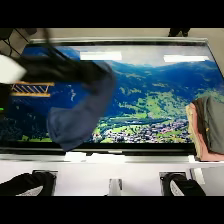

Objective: Fold the shirts.

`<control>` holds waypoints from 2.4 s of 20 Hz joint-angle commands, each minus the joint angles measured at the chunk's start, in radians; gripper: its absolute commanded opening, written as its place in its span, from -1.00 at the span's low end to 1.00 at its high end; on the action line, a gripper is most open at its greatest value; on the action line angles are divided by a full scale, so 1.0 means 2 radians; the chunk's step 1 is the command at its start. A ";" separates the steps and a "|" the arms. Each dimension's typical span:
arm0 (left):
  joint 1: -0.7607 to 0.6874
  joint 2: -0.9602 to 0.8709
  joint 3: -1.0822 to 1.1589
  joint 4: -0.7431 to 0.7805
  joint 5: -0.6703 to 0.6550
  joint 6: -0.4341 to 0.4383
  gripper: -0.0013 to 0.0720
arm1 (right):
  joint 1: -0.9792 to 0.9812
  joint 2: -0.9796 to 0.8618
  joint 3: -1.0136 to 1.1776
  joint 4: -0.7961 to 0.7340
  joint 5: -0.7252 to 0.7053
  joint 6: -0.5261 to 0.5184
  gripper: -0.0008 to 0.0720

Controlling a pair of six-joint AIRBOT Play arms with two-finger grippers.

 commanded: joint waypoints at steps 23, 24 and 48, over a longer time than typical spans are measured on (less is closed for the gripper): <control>0.174 0.063 -0.406 0.088 -0.089 -0.039 1.00 | 0.000 -0.250 -0.310 0.035 0.112 -0.040 0.89; 0.173 0.057 -0.406 0.087 -0.087 -0.036 0.97 | 0.000 -0.250 -0.322 0.037 0.111 -0.040 0.89; 0.148 0.166 -0.404 0.048 -0.103 -0.008 -0.87 | 0.001 -0.330 -0.438 0.223 -0.014 -0.047 0.19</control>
